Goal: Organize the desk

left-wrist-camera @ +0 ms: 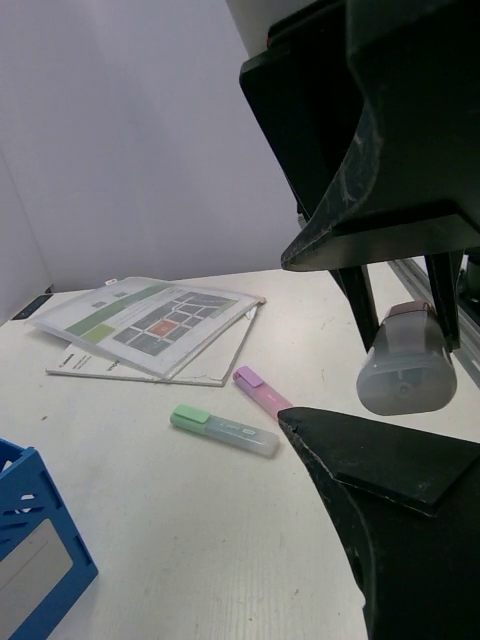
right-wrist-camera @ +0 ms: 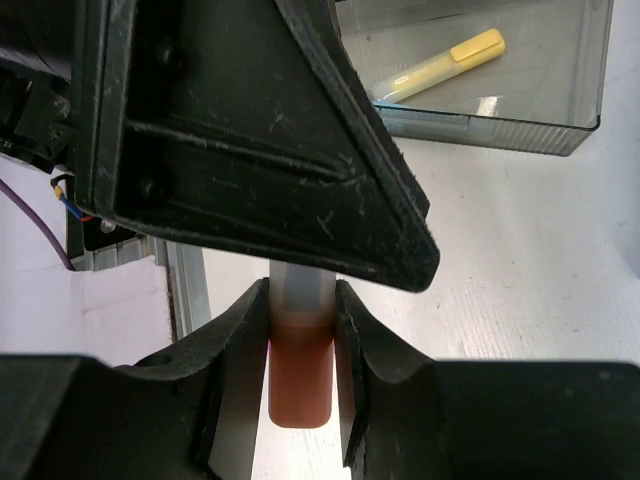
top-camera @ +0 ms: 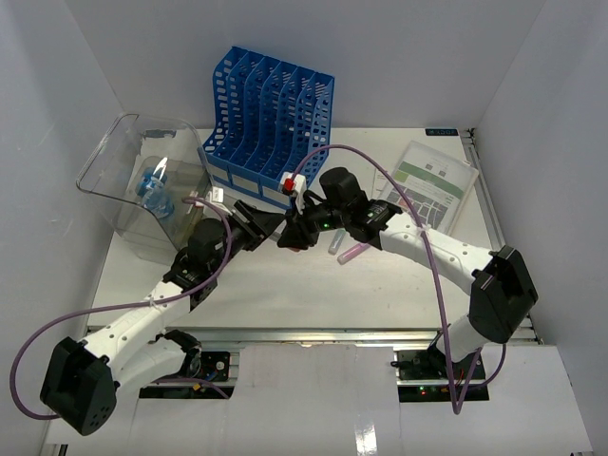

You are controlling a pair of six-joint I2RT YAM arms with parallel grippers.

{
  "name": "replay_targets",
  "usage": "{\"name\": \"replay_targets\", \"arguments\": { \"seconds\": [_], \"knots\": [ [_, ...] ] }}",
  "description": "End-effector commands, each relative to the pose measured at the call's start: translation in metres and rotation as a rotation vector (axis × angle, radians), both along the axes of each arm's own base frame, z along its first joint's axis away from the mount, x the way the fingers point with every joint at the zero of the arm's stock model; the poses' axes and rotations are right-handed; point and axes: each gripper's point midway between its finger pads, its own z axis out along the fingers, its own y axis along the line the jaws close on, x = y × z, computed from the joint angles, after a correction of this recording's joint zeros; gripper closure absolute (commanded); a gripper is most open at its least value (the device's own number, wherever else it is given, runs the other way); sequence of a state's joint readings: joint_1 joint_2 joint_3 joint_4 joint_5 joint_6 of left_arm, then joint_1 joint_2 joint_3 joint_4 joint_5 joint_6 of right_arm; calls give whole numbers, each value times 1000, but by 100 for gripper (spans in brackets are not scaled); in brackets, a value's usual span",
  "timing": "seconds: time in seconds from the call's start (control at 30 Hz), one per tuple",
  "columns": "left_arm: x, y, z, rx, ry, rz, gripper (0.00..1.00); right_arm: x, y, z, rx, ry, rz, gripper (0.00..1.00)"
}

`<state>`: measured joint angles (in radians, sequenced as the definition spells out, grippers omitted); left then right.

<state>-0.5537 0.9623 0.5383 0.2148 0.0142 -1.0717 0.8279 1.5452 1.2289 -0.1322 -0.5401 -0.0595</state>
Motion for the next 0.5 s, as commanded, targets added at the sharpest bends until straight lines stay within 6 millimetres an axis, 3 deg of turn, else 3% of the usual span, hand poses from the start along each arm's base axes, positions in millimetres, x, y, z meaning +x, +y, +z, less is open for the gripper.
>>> {"name": "replay_targets", "arguments": {
  "seconds": [0.0,0.13,0.33,0.47],
  "knots": [
    [3,10,22,3,-50,53,35,0,3,31,59,-57,22,87],
    [-1,13,21,4,-38,56,55,7,7,34,53,-68,9,83],
    [-7,18,14,25,-13,60,58,16,11,26,17,-69,0,79],
    [-7,19,12,66,-10,59,68,19,15,25,10,-66,6,75]
  ]
}}
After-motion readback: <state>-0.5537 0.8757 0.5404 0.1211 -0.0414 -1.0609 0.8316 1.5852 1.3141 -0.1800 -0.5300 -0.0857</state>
